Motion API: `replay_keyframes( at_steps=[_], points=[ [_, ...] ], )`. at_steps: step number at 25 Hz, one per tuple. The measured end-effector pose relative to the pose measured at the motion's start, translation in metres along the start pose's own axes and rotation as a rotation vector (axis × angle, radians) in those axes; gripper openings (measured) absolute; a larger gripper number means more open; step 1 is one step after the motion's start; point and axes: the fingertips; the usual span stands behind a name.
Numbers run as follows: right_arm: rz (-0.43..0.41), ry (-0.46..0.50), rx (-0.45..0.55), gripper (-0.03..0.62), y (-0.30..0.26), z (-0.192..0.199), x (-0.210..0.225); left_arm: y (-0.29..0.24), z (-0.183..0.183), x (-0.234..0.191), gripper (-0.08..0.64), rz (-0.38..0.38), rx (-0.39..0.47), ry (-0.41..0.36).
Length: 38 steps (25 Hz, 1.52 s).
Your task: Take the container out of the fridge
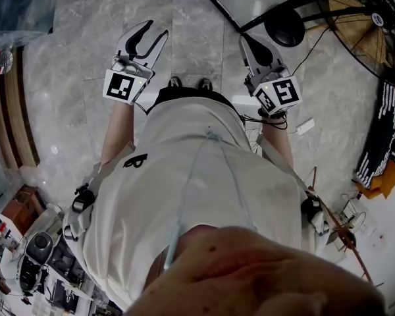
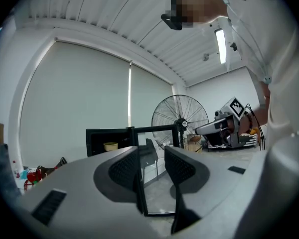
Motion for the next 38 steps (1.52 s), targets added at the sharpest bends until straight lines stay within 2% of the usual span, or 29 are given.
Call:
replay_keyframes(
  at_steps=[4,7,12,17,34,38],
  points=[
    [0.004,0.001,0.0,0.017,0.001,0.0,-0.001,0.001,-0.002,0.0,0.156,0.001,0.011,0.001],
    [0.002,0.002,0.003,0.017,0.001,0.001,-0.002,0.002,0.0,-0.002,0.203,-0.005,0.009,0.004],
    [0.004,0.003,-0.003,0.017,-0.002,-0.001,-0.005,-0.001,-0.001,0.004,0.216,0.039,0.014,0.014],
    [0.001,0.007,-0.002,0.017,-0.003,-0.003,-0.017,0.009,-0.007,-0.003,0.331,0.018,0.031,0.034],
    [0.031,-0.014,-0.004,0.017,-0.022,0.002,-0.042,0.031,0.003,-0.025,0.336,0.053,0.024,0.028],
    [0.04,-0.022,-0.006,0.017,-0.034,0.0,-0.051,0.04,0.001,-0.037,0.336,0.068,0.045,0.023]
  ],
)
Point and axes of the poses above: the fingertips, and each gripper's own axes: y backward along the fingers, x to its right, z out of its underside, and after that the axes turned 8 degrees about z, right-handed
